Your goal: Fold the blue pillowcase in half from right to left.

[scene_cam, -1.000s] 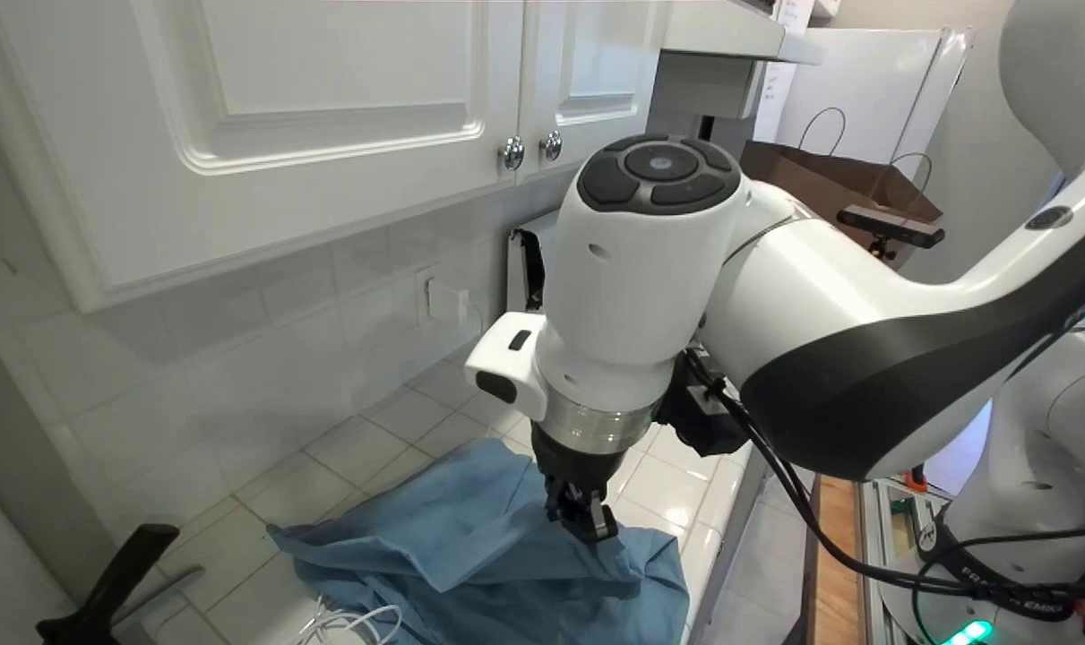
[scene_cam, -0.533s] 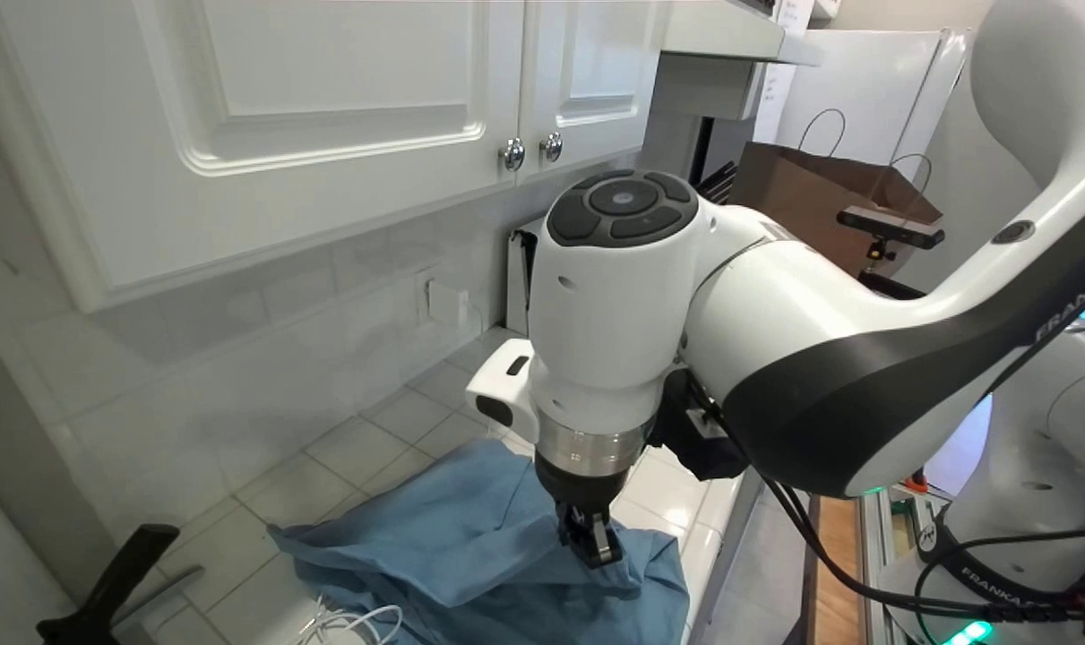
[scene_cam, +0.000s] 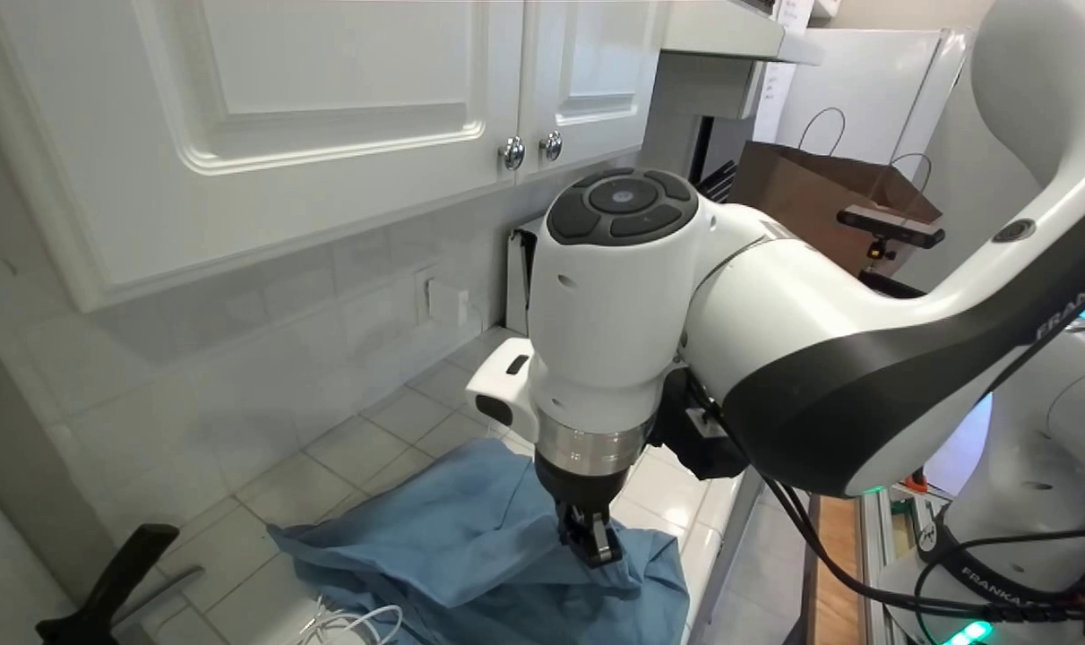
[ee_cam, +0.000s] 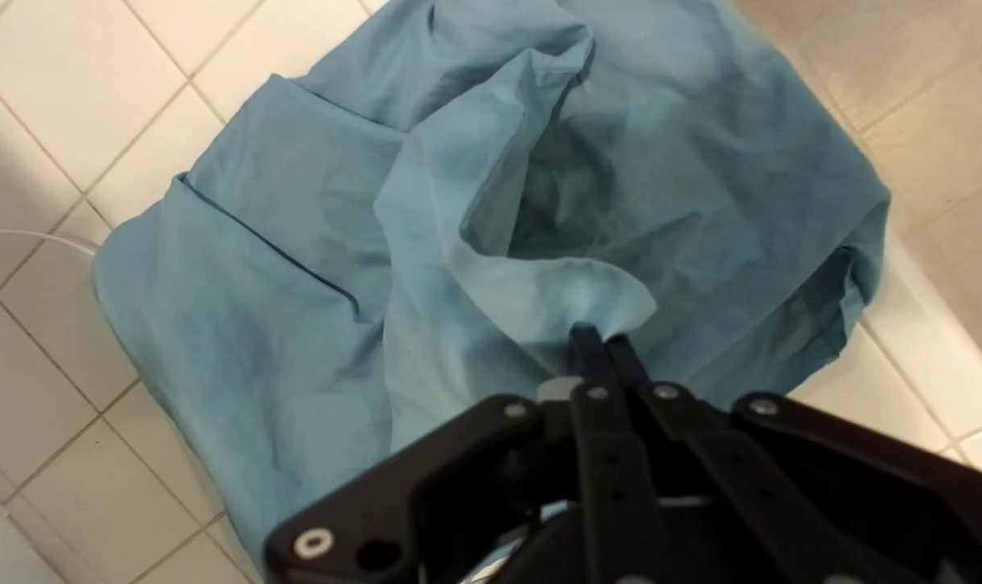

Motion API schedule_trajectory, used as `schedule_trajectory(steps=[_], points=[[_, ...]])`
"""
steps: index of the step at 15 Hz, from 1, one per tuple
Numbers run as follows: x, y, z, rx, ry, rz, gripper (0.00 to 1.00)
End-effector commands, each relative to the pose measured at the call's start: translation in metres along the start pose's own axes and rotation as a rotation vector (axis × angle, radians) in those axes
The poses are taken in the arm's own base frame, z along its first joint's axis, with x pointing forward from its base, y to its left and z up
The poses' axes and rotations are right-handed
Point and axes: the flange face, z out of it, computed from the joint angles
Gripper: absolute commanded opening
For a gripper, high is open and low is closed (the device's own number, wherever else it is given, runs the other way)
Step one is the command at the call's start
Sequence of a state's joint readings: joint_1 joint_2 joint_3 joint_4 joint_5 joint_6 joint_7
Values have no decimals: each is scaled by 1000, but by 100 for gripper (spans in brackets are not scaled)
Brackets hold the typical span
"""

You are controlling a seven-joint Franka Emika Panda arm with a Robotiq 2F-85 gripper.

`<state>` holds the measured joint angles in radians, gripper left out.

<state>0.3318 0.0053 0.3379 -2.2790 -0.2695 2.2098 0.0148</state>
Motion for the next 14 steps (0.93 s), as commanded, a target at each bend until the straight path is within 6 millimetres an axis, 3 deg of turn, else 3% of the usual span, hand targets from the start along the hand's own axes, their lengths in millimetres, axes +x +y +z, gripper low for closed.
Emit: schedule_trajectory(steps=[1, 6, 14], points=[[1, -3, 0, 0, -2, 19, 0], [13, -40, 10, 15, -8, 129, 0], [24, -98, 63, 71, 12, 252, 0]])
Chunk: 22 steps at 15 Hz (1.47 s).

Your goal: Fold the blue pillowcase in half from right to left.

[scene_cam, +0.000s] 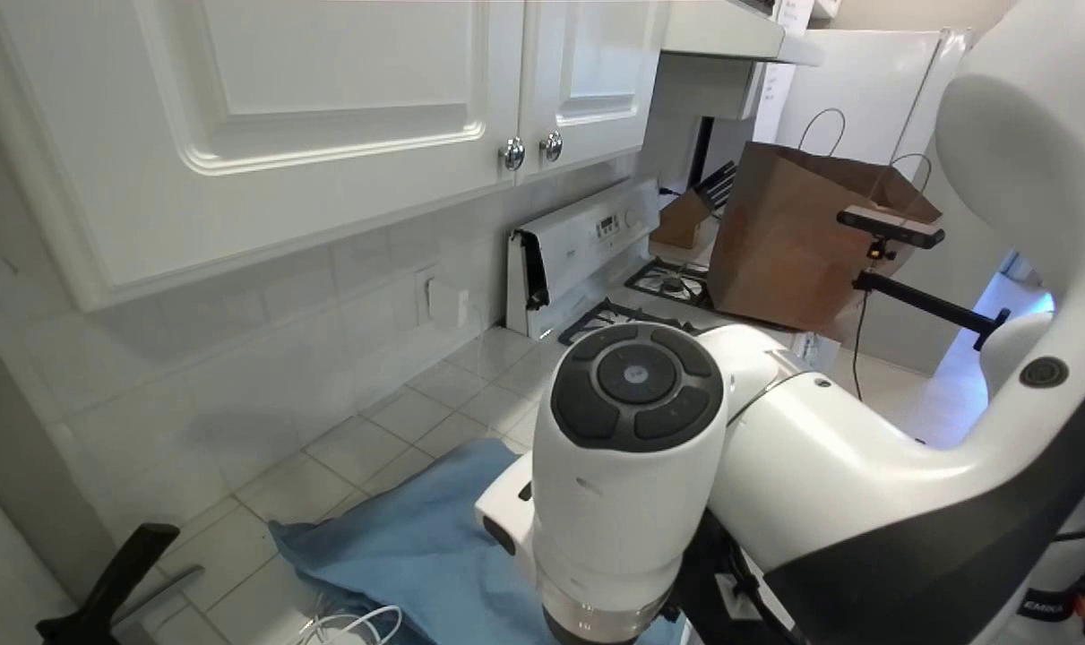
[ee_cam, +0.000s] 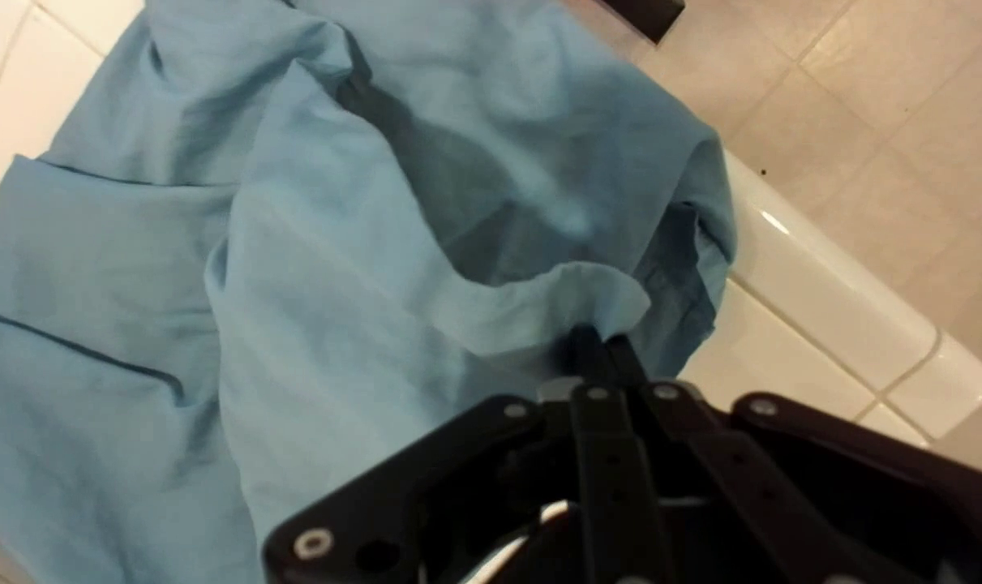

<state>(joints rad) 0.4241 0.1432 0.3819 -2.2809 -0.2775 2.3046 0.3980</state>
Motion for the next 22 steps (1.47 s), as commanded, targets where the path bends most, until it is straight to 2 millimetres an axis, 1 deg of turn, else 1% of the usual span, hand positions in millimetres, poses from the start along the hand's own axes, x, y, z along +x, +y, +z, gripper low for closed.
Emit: schedule_trajectory(steps=[1, 9, 11, 13, 14, 15, 17, 19, 21, 22], points=[[1, -18, 29, 34, 32, 37, 0], [-6, -41, 88, 139, 95, 86, 0], [-7, -47, 98, 160, 120, 90, 0], [-6, -50, 98, 164, 137, 88, 2], [-6, -52, 92, 152, 135, 73, 27], [-7, -54, 81, 128, 117, 63, 27], [-9, -62, 58, 91, 95, 41, 37], [-12, -75, 29, 75, 69, 31, 51], [-18, -90, -2, 62, 41, 24, 66], [-23, -95, -15, 43, 31, 30, 73]])
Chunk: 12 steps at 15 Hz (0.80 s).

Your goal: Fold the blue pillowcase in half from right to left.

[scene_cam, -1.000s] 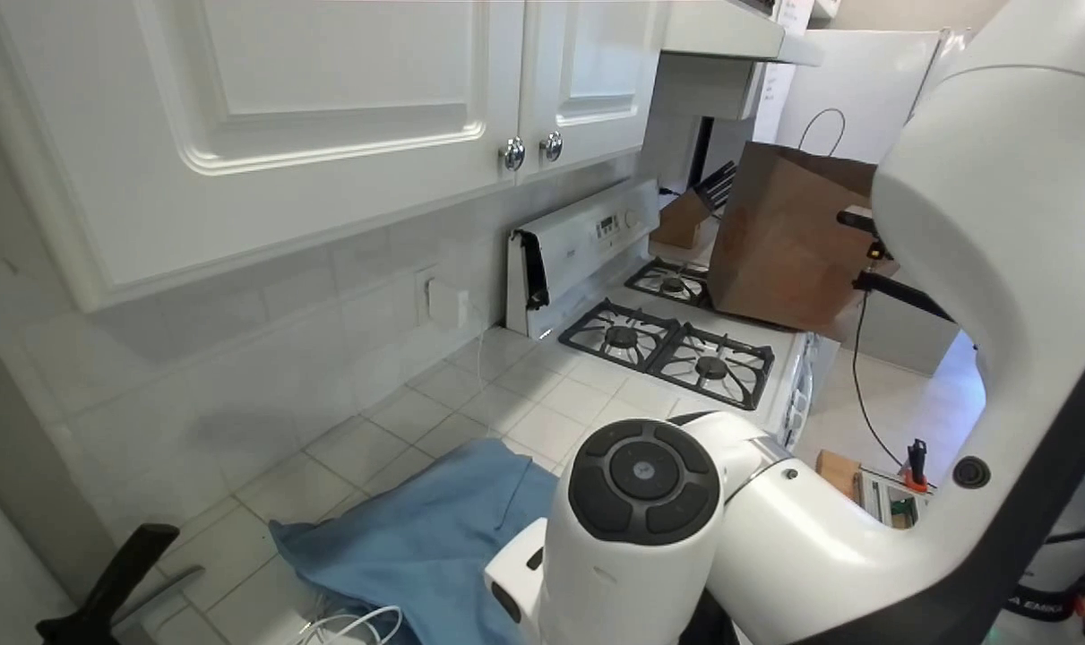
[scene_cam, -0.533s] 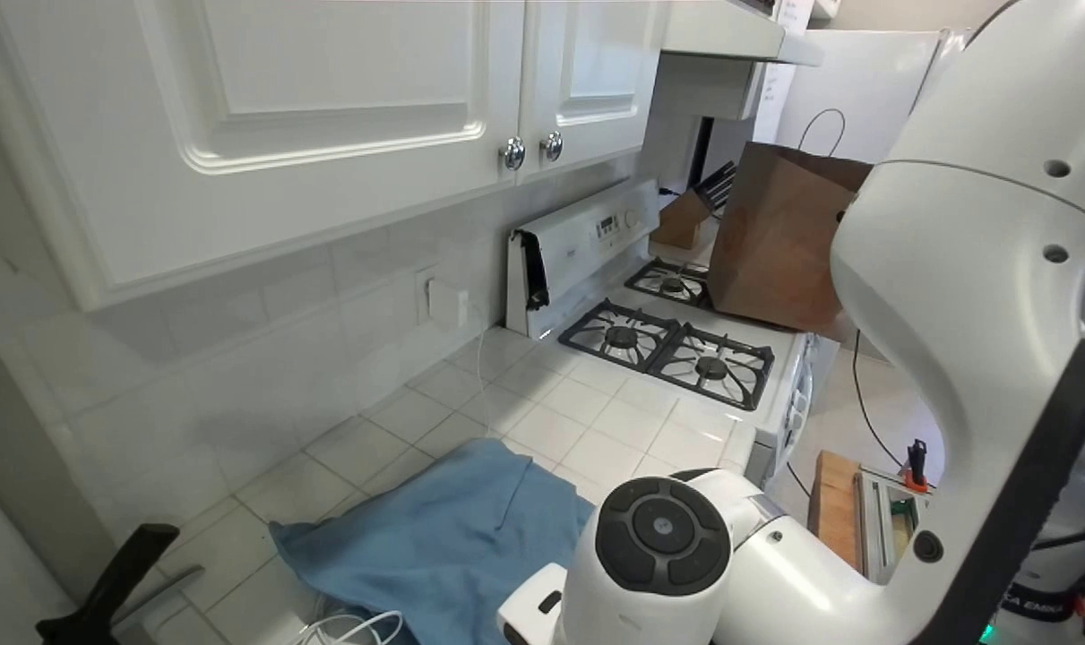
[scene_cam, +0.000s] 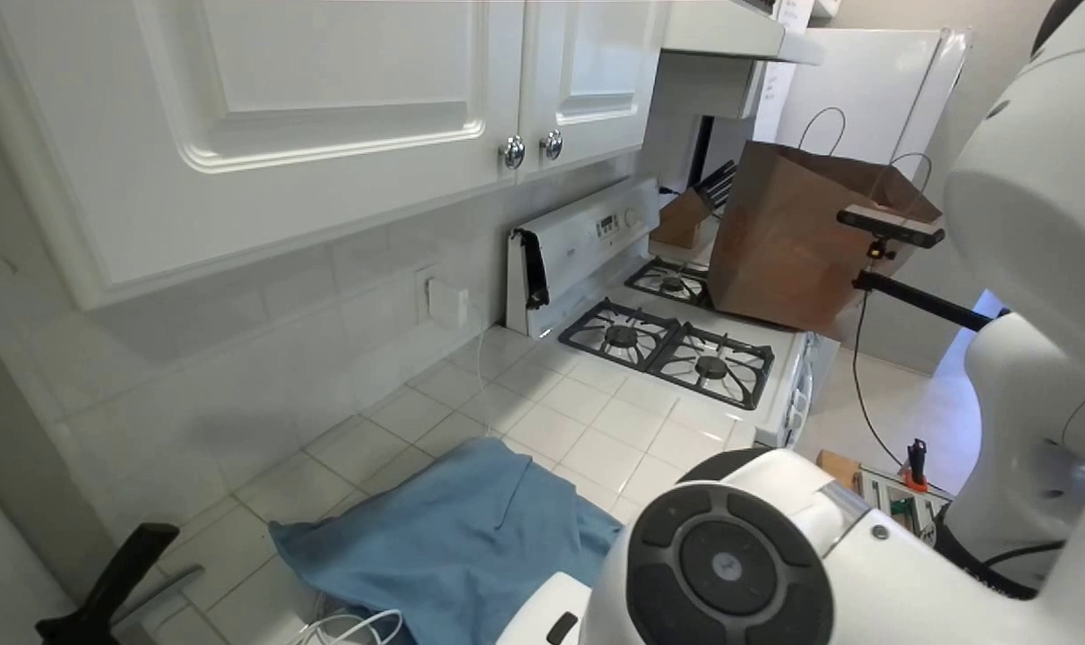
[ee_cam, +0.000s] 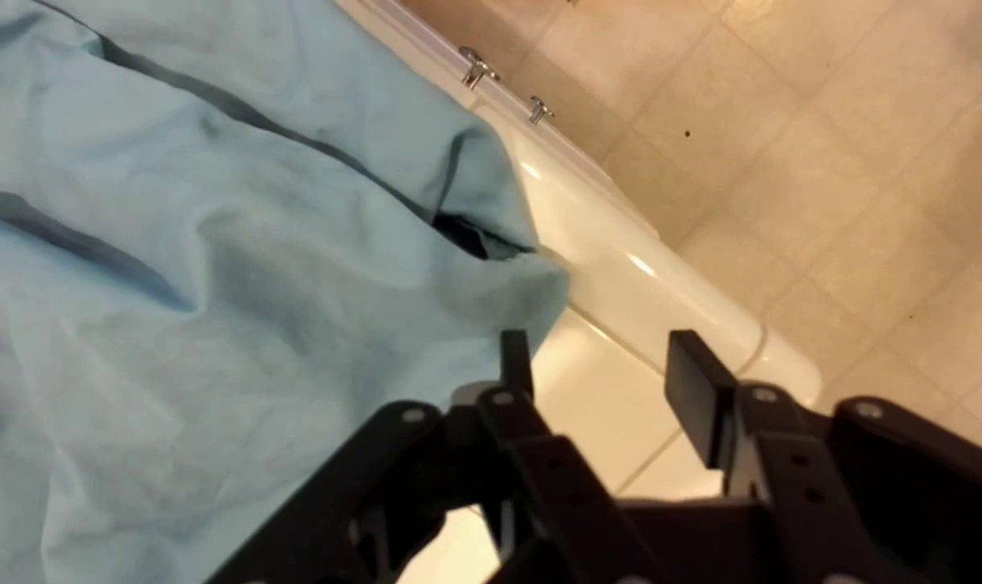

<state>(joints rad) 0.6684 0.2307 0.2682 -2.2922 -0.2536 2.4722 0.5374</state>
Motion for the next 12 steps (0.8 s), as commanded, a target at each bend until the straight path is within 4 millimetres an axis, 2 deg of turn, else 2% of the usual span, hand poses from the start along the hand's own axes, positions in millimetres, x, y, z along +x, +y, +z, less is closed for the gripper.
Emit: schedule_trajectory(steps=[1, 4, 8, 12], points=[[-20, -22, -55, -51, -30, 26, 80], [-49, -23, -86, -108, -58, 37, 98], [-102, 2, -108, -174, -82, 27, 100], [-161, 25, -111, -213, -85, 12, 100]])
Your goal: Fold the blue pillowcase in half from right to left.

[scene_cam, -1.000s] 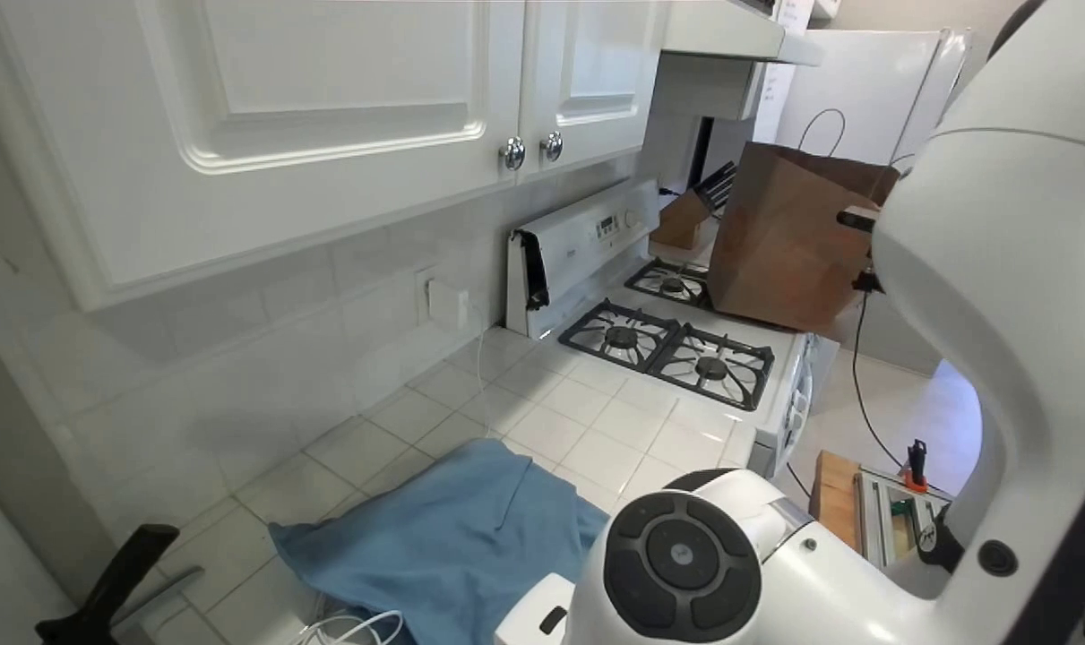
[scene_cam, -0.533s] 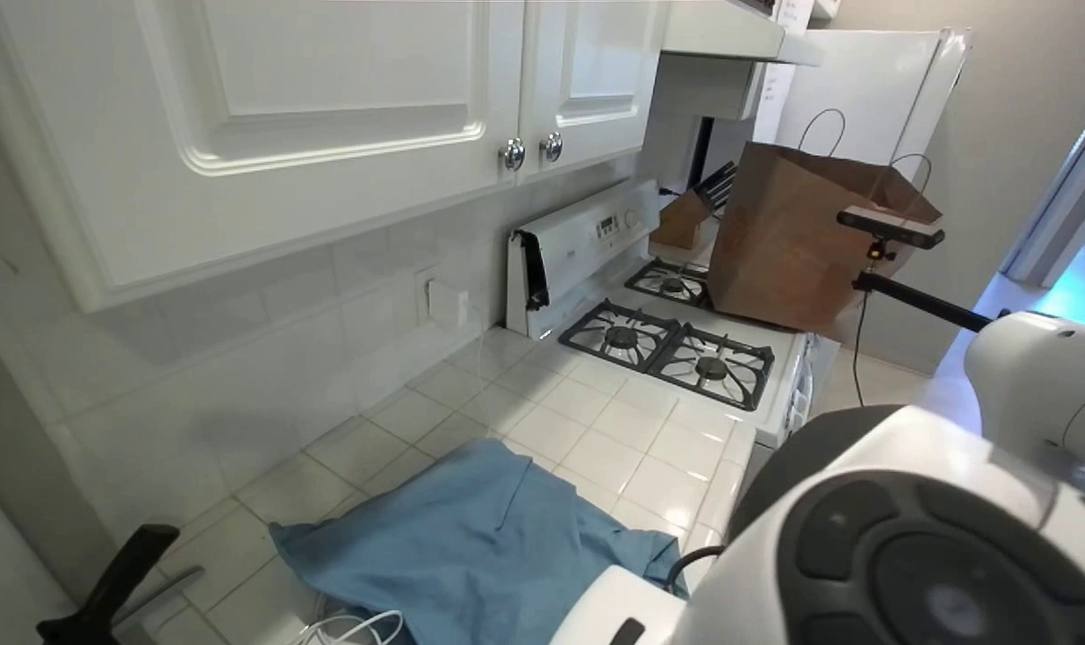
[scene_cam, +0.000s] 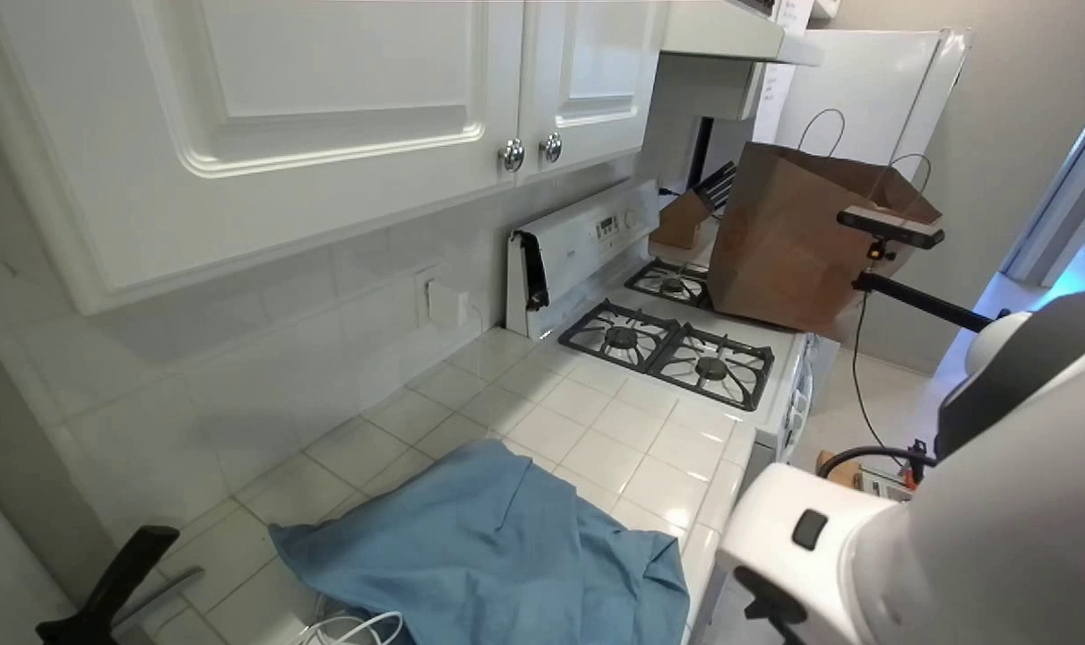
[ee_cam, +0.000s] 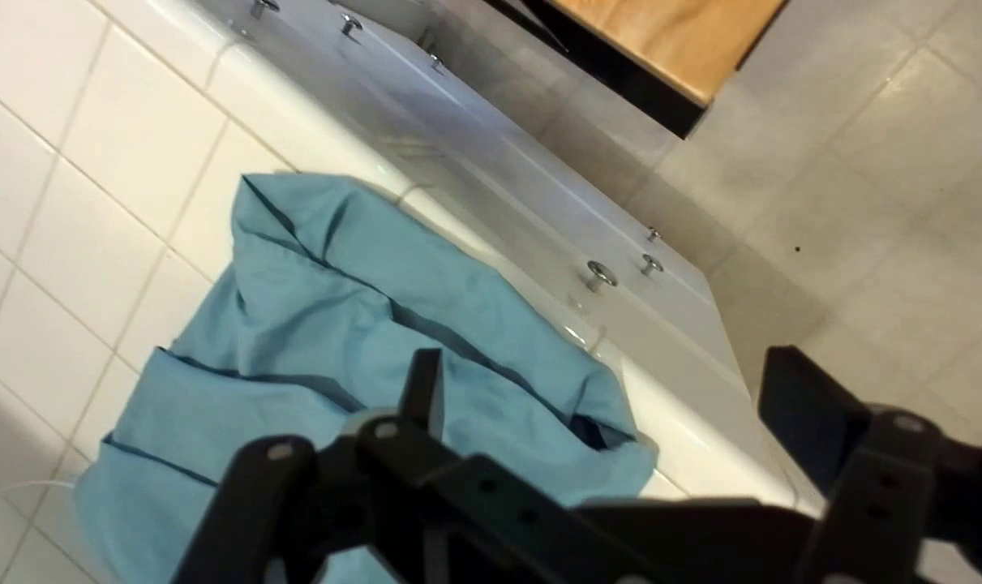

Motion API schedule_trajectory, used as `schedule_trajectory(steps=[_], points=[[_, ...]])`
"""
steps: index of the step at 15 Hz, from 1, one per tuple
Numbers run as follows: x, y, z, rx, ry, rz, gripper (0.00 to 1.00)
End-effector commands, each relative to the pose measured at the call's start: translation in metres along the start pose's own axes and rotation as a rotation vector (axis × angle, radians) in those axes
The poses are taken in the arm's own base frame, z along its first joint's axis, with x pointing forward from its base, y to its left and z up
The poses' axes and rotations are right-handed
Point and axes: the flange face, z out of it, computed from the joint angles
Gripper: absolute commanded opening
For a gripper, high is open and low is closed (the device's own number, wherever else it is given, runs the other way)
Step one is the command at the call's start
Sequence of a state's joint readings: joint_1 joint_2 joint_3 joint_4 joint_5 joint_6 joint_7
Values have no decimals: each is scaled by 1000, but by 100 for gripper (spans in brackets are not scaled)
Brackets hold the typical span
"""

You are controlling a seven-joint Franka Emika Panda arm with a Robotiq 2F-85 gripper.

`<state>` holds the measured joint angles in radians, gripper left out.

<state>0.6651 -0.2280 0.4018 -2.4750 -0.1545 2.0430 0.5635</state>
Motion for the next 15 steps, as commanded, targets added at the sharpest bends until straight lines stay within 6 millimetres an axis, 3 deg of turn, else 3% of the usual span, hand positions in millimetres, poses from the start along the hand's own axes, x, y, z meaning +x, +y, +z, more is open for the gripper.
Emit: schedule_trajectory(steps=[1, 6, 7, 10, 15], points=[[-66, 27, 6, -26, 9, -16, 100], [-134, 55, 10, -155, 4, 16, 100], [-105, 40, 13, -141, -28, -5, 100], [-127, 49, 5, -162, 0, 4, 100], [-128, 51, 4, -159, 9, 10, 100]])
